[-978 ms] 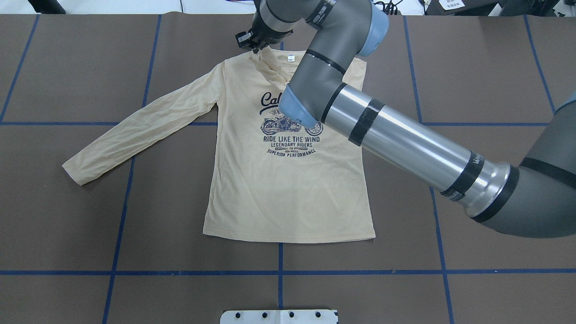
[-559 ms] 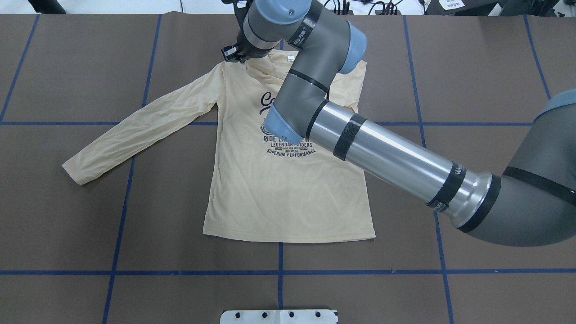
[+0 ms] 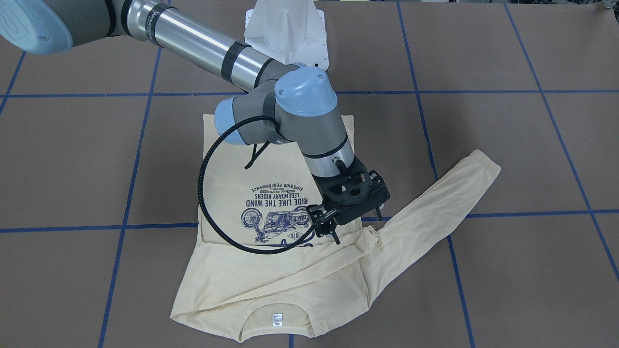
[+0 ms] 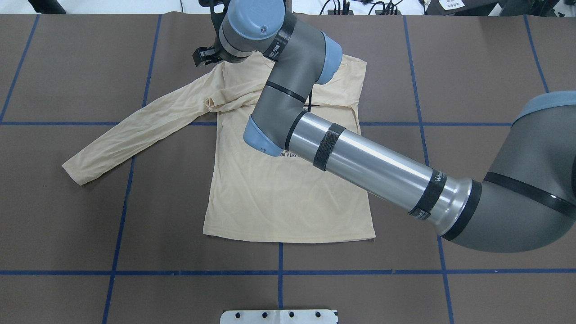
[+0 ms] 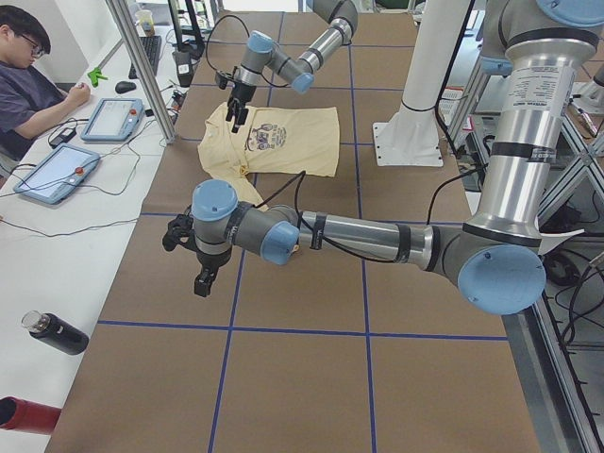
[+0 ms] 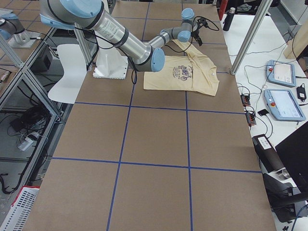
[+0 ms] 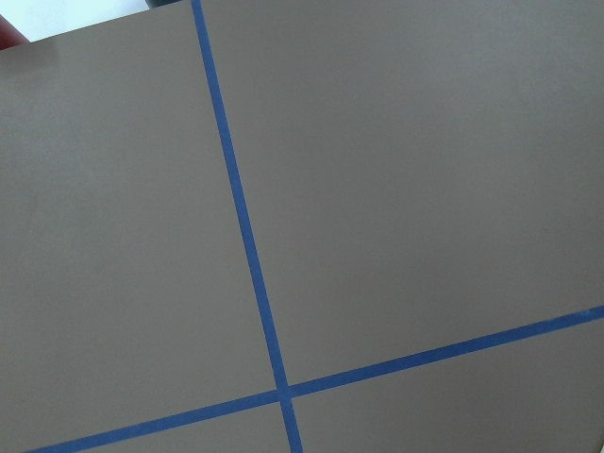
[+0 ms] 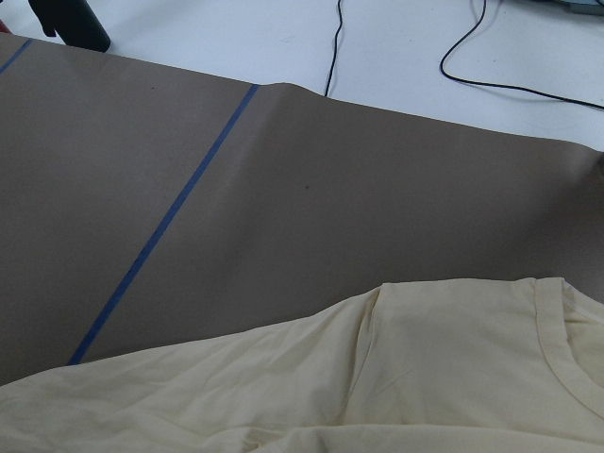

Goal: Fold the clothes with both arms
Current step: 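Lay the sleeve cuff near the far shoulder and open right gripper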

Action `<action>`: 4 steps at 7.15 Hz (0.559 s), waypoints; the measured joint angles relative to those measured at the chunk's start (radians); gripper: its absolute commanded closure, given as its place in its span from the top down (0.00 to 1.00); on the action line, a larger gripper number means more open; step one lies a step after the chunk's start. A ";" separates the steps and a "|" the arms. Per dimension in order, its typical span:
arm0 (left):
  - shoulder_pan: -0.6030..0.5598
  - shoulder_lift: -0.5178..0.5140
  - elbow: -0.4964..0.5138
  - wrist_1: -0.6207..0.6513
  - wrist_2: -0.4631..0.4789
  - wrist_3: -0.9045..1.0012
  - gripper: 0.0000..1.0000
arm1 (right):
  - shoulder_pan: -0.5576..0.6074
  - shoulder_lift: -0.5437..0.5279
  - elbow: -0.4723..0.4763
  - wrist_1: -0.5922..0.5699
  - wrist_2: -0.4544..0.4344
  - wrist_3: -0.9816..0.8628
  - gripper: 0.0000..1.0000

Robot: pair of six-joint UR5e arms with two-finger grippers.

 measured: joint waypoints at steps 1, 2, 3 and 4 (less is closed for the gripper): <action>0.015 0.005 -0.002 -0.064 -0.004 -0.103 1.00 | 0.006 -0.007 0.028 -0.048 0.012 0.033 0.99; 0.044 0.013 -0.005 -0.128 -0.002 -0.204 1.00 | 0.022 -0.023 0.092 -0.158 0.046 0.049 0.99; 0.084 0.020 -0.013 -0.189 0.009 -0.319 1.00 | 0.053 -0.055 0.174 -0.279 0.110 0.053 0.99; 0.146 0.039 -0.036 -0.250 0.046 -0.452 1.00 | 0.091 -0.106 0.256 -0.375 0.184 0.050 0.99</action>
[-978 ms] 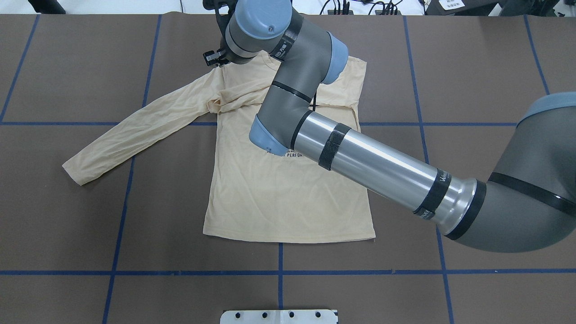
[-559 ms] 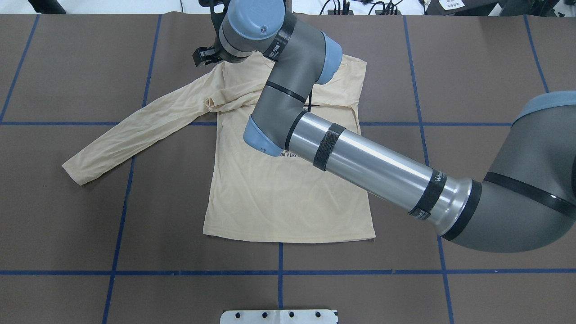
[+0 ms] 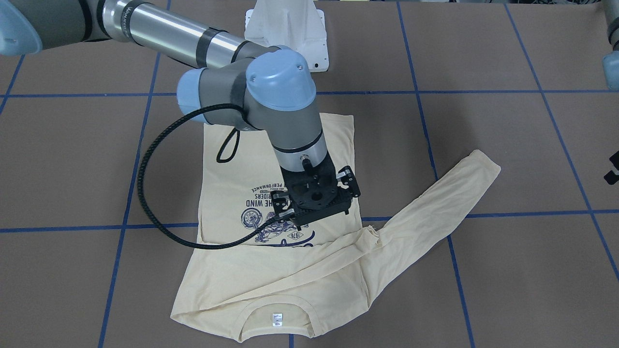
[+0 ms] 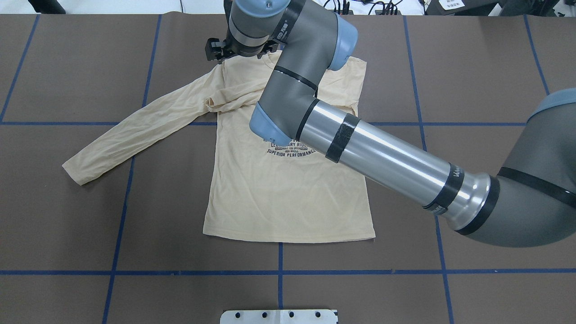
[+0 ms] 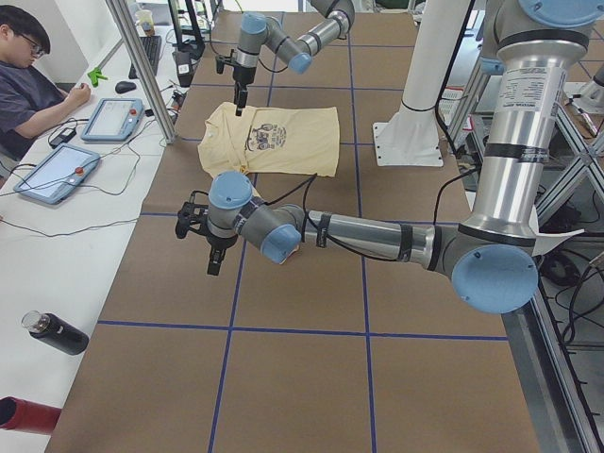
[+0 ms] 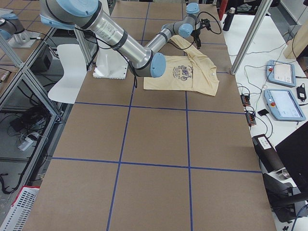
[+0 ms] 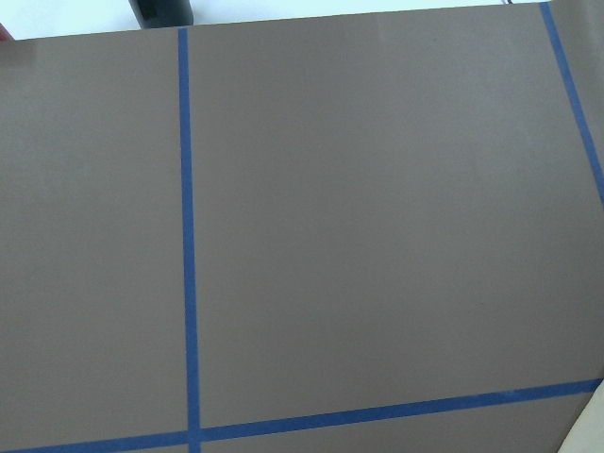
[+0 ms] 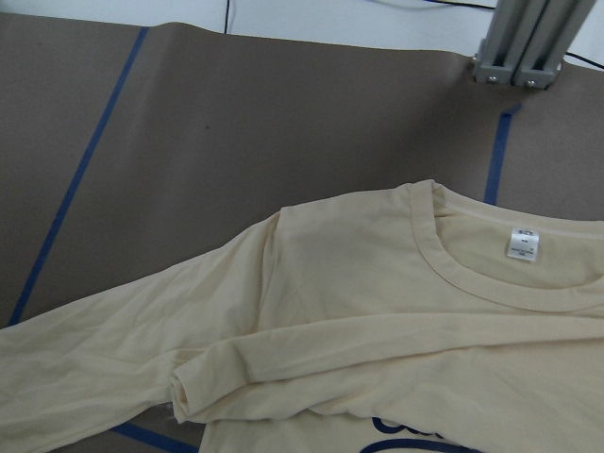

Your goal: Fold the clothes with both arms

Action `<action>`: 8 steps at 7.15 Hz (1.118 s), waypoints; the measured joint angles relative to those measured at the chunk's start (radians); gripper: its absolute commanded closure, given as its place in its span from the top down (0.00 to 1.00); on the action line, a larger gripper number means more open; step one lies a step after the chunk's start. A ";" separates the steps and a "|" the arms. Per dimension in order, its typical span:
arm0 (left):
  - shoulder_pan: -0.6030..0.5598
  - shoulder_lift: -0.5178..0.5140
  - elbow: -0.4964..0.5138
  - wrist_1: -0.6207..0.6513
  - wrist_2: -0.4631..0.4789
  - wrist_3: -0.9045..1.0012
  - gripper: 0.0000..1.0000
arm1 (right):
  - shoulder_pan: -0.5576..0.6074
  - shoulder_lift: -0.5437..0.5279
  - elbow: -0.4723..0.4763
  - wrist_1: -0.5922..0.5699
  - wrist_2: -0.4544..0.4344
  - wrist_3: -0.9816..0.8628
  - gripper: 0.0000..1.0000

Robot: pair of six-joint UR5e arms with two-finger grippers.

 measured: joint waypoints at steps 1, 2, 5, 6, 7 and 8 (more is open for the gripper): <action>0.083 0.035 -0.041 -0.052 0.059 -0.137 1.00 | 0.034 -0.064 0.084 -0.082 0.053 -0.007 0.99; 0.178 0.078 -0.093 -0.092 0.122 -0.281 0.99 | 0.062 -0.136 0.183 -0.177 0.085 -0.027 0.99; 0.488 0.153 -0.186 -0.137 0.353 -0.638 0.99 | 0.151 -0.323 0.469 -0.525 0.109 -0.214 1.00; 0.542 0.161 -0.186 -0.137 0.402 -0.680 0.98 | 0.195 -0.380 0.513 -0.582 0.116 -0.251 1.00; 0.568 0.169 -0.182 -0.137 0.431 -0.696 0.98 | 0.231 -0.443 0.551 -0.610 0.133 -0.304 1.00; 0.582 0.174 -0.176 -0.137 0.448 -0.699 0.98 | 0.259 -0.497 0.577 -0.622 0.162 -0.353 1.00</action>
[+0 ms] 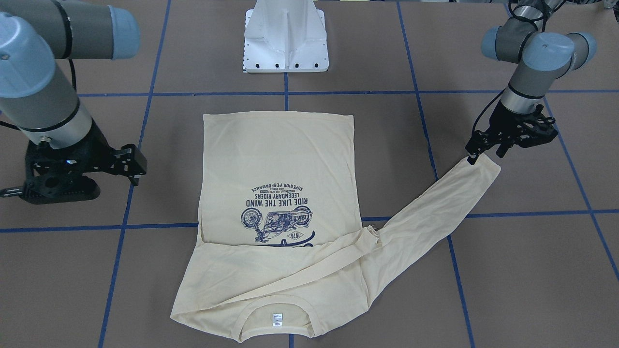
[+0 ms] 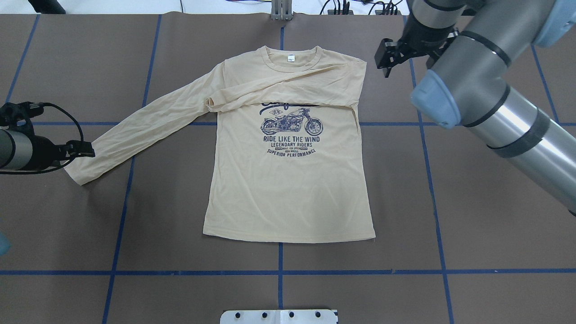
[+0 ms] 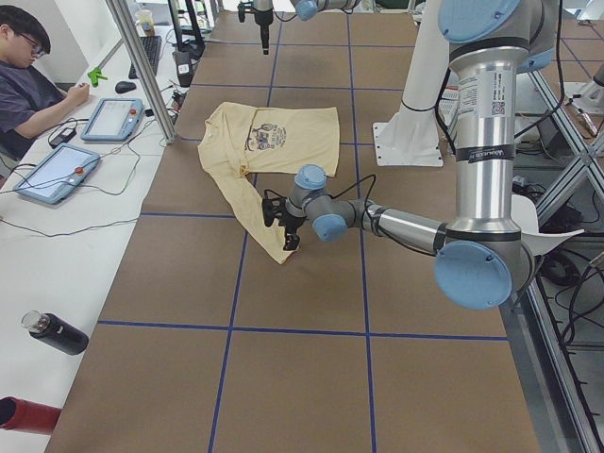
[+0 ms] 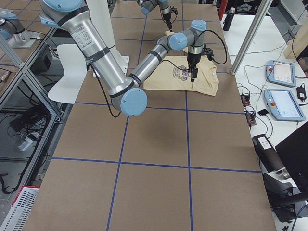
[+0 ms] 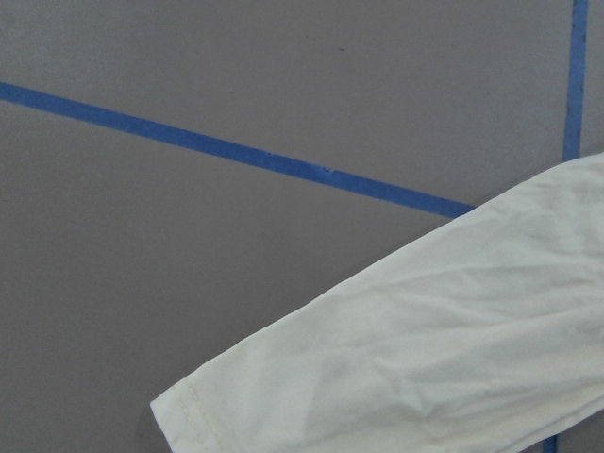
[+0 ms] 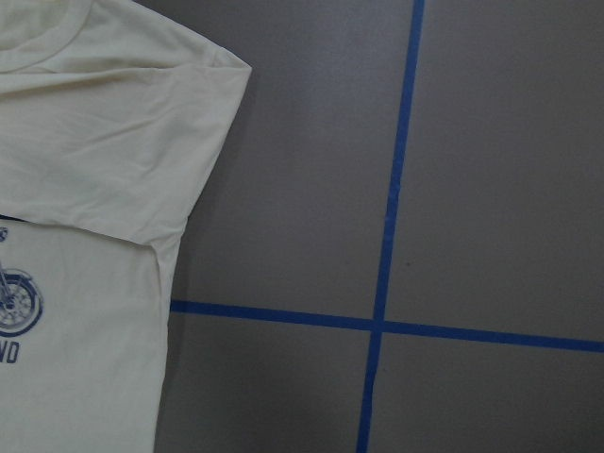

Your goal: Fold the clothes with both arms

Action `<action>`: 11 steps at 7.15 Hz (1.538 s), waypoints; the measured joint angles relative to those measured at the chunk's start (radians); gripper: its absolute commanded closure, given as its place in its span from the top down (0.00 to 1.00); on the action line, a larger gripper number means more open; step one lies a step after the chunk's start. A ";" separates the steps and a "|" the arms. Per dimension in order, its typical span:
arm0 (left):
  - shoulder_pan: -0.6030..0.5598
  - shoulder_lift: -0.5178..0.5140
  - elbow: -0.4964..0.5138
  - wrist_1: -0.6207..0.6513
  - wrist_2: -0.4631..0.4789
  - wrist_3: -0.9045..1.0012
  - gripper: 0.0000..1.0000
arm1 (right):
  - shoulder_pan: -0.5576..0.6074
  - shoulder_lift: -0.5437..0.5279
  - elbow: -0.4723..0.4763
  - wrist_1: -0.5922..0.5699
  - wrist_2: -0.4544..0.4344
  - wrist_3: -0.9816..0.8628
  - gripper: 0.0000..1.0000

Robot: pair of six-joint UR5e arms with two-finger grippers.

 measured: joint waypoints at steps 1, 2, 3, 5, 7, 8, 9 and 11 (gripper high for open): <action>0.006 0.004 0.008 0.000 0.007 0.002 0.96 | 0.017 -0.039 0.022 -0.003 0.026 -0.023 1.00; 0.009 0.007 0.018 0.000 0.010 0.005 0.93 | 0.024 -0.066 0.044 -0.004 0.038 -0.031 1.00; 0.010 0.008 0.024 0.000 0.011 0.007 0.92 | 0.026 -0.079 0.057 -0.004 0.042 -0.033 1.00; 0.012 0.008 0.039 0.000 0.011 0.010 0.90 | 0.027 -0.090 0.064 0.001 0.042 -0.034 1.00; 0.012 0.006 0.059 -0.001 0.010 0.011 0.79 | 0.026 -0.096 0.062 0.006 0.040 -0.034 1.00; 0.012 0.006 0.064 -0.001 0.010 0.012 0.70 | 0.026 -0.096 0.062 0.006 0.039 -0.034 1.00; 0.012 0.006 0.066 -0.001 0.010 0.012 0.62 | 0.026 -0.097 0.062 0.007 0.039 -0.034 1.00; 0.013 0.006 0.067 -0.001 0.010 0.012 0.53 | 0.026 -0.097 0.063 0.007 0.039 -0.034 1.00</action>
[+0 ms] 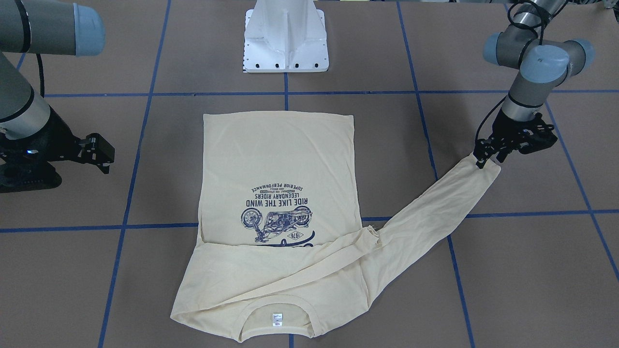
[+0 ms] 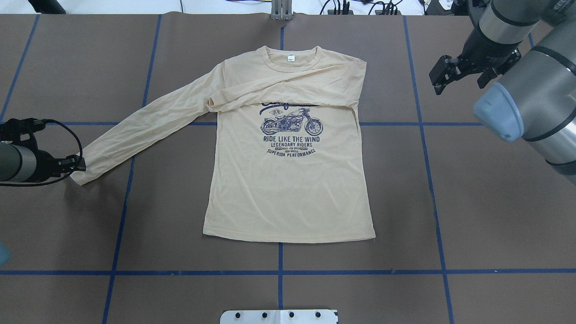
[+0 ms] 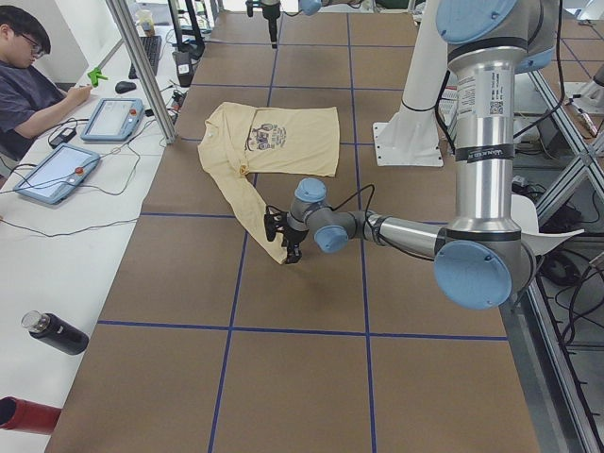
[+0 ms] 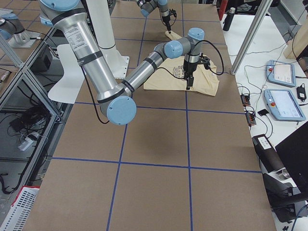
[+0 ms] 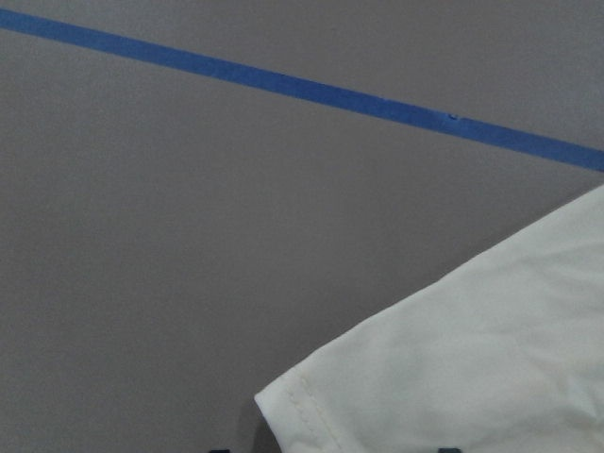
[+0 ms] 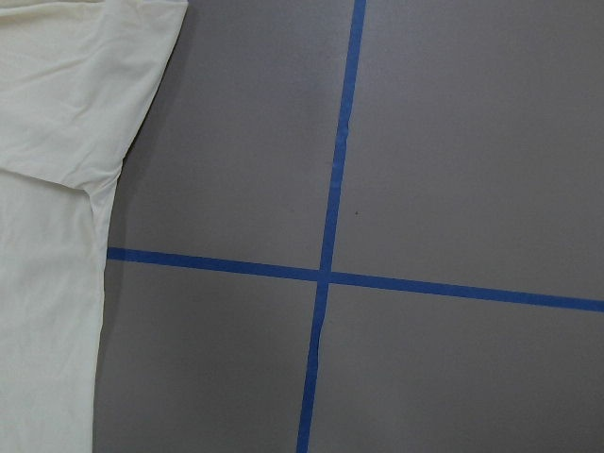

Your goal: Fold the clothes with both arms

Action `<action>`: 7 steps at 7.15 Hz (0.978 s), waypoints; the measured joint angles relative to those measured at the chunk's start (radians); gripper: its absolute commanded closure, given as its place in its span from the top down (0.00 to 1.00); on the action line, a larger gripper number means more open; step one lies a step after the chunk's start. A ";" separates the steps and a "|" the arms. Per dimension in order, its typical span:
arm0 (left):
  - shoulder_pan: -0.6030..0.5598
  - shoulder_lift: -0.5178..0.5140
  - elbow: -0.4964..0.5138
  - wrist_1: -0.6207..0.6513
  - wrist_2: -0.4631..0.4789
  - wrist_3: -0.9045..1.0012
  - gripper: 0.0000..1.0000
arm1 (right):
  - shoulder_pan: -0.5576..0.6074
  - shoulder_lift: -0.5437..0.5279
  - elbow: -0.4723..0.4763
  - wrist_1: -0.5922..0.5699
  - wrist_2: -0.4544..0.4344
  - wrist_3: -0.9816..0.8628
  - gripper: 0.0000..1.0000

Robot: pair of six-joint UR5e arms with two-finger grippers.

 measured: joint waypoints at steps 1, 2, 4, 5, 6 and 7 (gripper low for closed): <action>0.000 0.000 0.000 0.000 0.000 0.000 0.53 | 0.000 0.000 0.000 0.000 0.000 0.000 1.00; 0.000 0.000 0.000 0.000 0.000 0.000 0.53 | -0.001 0.000 0.000 0.000 0.000 0.000 1.00; 0.000 0.000 0.000 0.000 0.000 0.000 0.45 | -0.001 0.001 0.000 0.000 -0.001 0.000 1.00; 0.000 -0.001 0.000 0.000 0.000 0.000 0.39 | -0.001 0.001 0.001 0.000 -0.001 0.000 1.00; 0.000 -0.001 -0.001 0.000 0.000 -0.001 0.32 | 0.000 0.001 0.001 0.000 -0.001 0.000 1.00; 0.001 -0.001 -0.001 0.000 0.001 -0.002 0.24 | 0.000 0.001 0.001 0.000 -0.001 0.000 1.00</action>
